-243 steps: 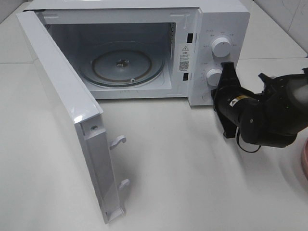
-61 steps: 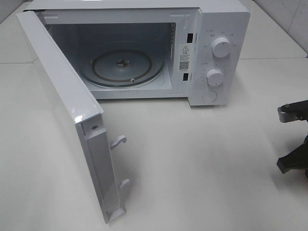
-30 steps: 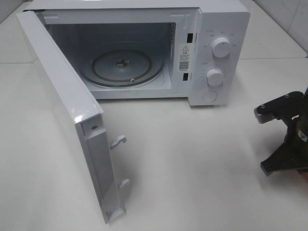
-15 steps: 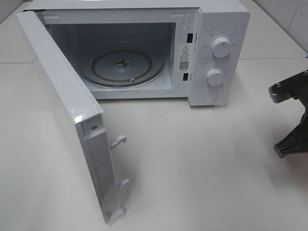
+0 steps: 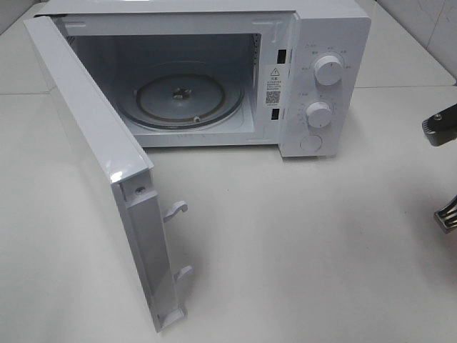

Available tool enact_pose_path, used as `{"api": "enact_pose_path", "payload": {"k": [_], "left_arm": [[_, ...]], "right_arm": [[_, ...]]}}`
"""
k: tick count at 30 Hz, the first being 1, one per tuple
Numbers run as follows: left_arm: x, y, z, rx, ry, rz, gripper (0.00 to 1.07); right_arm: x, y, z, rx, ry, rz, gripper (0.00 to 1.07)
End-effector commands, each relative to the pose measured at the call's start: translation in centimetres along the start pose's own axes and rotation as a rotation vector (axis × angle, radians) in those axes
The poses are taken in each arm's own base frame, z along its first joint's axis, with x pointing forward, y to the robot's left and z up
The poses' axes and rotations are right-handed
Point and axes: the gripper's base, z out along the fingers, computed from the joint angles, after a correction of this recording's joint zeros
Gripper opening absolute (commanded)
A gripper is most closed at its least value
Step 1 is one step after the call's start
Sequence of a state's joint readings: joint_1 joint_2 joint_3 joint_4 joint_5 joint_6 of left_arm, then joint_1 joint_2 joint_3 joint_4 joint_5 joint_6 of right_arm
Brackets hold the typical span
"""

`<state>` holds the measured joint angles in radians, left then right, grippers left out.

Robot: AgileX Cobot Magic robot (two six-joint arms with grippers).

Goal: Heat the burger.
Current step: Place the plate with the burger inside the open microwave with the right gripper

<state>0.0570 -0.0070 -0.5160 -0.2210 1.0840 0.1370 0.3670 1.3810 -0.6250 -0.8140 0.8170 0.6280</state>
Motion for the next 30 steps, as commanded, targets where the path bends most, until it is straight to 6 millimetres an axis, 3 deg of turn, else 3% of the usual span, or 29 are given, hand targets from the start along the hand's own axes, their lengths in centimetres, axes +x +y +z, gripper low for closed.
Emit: {"api": "enact_pose_path", "payload": {"k": [1,30], "left_arm": [[0.0,0.0,-0.1,-0.001,-0.025,0.002,0.98],[0.0,0.0,-0.1,-0.001,-0.025,0.002,0.98]], "right_arm": [[0.0,0.0,-1.2,0.055,-0.040,-0.085,0.00],[1.2,6.9,-6.9,0.034,-0.240,-0.428,0.00]]}}
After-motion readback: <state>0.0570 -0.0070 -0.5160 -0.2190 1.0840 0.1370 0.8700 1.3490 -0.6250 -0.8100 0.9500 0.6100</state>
